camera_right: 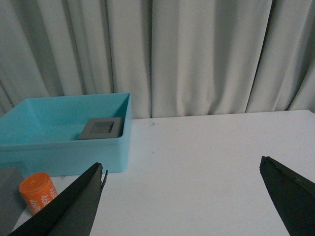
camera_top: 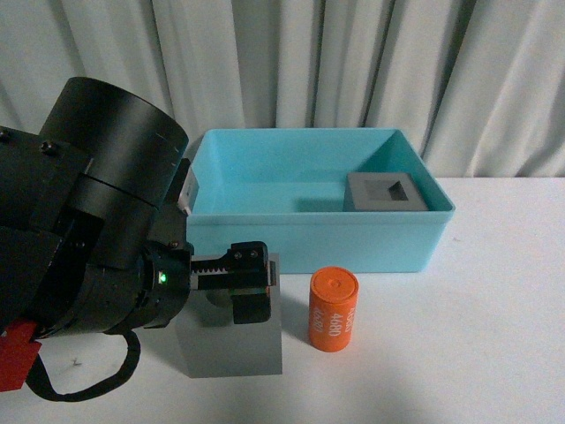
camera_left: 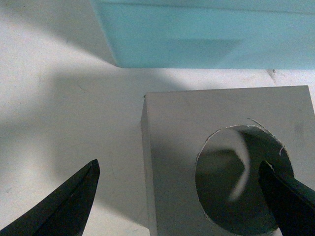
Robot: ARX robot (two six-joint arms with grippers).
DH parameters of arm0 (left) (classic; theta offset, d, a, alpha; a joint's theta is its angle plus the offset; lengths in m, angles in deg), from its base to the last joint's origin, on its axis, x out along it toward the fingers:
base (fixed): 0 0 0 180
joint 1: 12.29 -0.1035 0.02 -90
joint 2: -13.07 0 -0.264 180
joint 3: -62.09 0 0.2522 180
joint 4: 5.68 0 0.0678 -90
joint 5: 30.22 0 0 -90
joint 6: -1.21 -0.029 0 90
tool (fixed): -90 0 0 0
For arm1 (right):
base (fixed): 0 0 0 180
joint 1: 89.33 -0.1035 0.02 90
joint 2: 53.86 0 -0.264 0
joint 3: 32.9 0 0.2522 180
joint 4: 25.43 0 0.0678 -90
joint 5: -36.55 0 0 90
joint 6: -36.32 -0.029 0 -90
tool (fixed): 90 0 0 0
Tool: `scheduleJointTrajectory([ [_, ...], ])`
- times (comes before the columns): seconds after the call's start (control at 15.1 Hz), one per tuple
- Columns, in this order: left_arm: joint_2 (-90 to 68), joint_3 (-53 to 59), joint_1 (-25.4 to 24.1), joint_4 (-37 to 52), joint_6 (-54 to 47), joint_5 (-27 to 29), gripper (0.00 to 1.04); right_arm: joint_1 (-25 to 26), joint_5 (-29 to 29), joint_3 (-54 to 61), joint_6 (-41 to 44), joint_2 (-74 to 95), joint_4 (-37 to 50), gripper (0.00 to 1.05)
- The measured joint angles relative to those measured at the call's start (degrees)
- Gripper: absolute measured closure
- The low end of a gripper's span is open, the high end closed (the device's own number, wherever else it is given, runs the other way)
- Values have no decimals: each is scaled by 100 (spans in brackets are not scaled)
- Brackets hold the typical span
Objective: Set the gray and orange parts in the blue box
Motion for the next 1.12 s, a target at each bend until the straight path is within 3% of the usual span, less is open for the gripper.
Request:
scheduleJointTrajectory([
  [0.2,-52,-13,-13,24,-4,-70,7,0,0,0,0,0,0,6],
  [0.46,-13,-13,-20,-37,31,-118,61,0,0,0,0,0,0,6],
  [0.6,245,-13,-92,-258,133,-96,81,0,0,0,0,0,0,6],
  [0.66,485,-13,-160,-520,258,-50,86,0,0,0,0,0,0,6],
  [0.93,2286,-52,-564,-1364,804,122,87,0,0,0,0,0,0,6],
  [1.12,2745,-345,-750,-1650,890,282,88,0,0,0,0,0,0,6],
])
